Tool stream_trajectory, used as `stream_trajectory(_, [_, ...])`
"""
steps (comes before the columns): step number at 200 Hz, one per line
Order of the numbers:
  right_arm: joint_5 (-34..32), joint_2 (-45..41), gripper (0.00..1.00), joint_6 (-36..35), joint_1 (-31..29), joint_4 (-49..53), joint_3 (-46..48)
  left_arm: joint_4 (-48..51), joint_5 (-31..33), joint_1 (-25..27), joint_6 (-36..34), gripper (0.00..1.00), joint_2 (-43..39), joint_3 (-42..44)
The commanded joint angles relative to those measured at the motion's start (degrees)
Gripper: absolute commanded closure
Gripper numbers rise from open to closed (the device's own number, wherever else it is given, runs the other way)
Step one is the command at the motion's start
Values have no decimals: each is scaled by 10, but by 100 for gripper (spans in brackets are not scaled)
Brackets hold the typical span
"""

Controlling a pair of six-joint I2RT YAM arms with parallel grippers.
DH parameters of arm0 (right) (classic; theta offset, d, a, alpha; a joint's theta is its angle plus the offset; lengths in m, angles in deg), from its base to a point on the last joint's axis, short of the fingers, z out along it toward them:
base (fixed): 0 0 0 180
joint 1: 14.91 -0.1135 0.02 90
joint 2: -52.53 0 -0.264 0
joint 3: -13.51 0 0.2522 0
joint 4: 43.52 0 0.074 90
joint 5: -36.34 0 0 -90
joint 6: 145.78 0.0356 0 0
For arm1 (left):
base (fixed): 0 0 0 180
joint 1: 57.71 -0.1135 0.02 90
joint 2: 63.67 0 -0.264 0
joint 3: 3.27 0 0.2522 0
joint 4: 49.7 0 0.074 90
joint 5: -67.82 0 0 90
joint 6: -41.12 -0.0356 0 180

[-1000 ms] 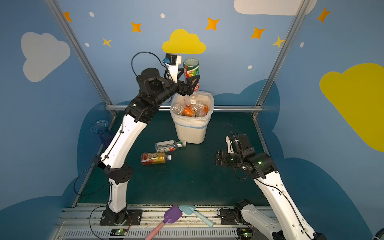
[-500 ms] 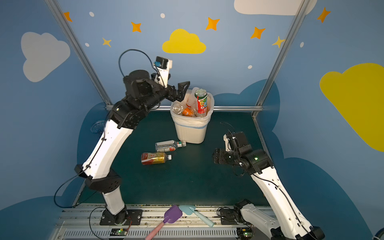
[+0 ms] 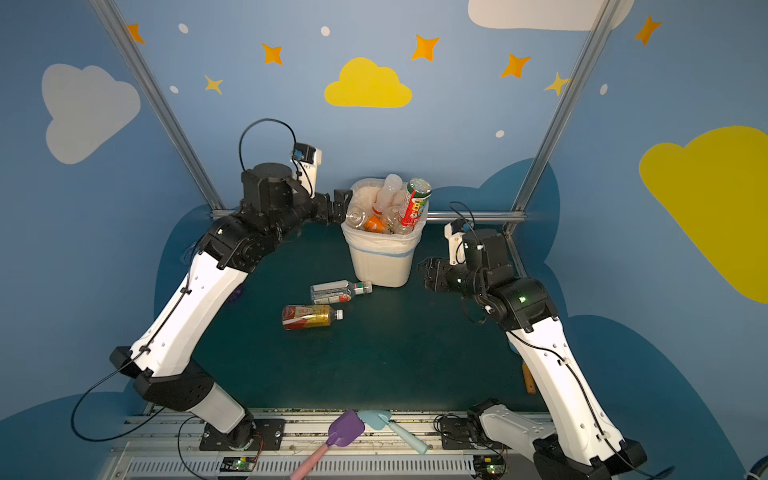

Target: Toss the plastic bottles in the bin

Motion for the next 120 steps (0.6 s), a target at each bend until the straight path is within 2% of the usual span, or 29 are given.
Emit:
stream_trajectory(1, [-29,19,29,-18,0,-63,-25,24,-25,-35,82,0,-77,74])
stream_trajectory(38, [-142,27,24,-52,15,-152,-46,41,-48,-83,137,0,-188,234])
stream_trajectory(68, [-155,32,23,-41,78,-230,-40,81,-36,-106,149,0,-255,302])
stream_trajectory(84, [-110,49,24,7,140,-260,-35,95,-30,-116,152,0,-285,320])
stream_trajectory(120, [109,165,22,187,270,-308,-57,112,-16,-132,154,0,-327,338])
